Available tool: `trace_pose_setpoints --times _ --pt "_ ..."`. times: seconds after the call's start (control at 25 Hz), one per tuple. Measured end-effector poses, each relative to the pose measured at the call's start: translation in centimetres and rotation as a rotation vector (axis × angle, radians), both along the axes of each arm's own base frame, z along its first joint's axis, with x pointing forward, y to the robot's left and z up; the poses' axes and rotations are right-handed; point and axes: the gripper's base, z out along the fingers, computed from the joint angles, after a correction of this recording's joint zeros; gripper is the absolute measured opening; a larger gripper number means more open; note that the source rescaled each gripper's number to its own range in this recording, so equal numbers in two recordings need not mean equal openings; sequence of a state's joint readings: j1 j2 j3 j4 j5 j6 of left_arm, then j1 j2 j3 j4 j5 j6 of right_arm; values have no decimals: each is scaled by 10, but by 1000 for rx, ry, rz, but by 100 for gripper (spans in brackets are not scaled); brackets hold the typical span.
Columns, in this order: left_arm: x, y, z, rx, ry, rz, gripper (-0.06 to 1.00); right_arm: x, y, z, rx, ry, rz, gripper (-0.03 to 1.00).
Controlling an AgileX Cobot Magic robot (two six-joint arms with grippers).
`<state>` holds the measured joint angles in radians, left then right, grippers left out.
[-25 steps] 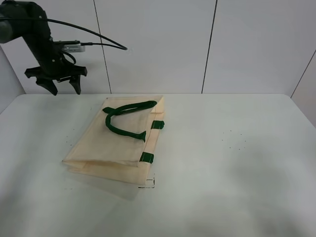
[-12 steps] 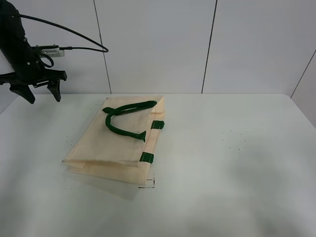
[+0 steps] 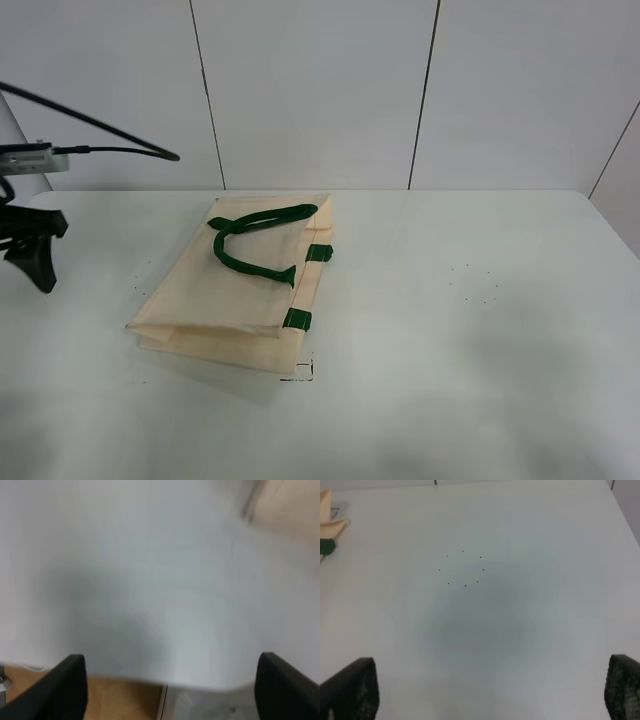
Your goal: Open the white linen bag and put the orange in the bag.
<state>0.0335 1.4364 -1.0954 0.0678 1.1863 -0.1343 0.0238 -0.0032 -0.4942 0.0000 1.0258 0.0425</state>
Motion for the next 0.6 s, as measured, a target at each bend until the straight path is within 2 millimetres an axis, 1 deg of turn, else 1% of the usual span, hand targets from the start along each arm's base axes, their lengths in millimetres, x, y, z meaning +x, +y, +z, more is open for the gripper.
trace_pose_setpoints --times 0.04,0.16,0.32,0.44,0.52,0.6 --pt "-16 -1 4 1 -18 0 78 0 0 0 0 0 0 100" --pt "-63 -2 5 3 -60 -13 78 0 0 0 0 0 0 100" --pt "-118 -4 -2 12 -173 -67 78 0 0 0 0 0 0 100" --pt "-151 -5 -16 20 -258 -90 78 0 0 0 0 0 0 100" --pt "-168 -6 -23 20 -325 -102 78 0 0 0 0 0 0 100" --pt "-184 -9 -23 10 -408 -120 78 0 0 0 0 0 0 100"
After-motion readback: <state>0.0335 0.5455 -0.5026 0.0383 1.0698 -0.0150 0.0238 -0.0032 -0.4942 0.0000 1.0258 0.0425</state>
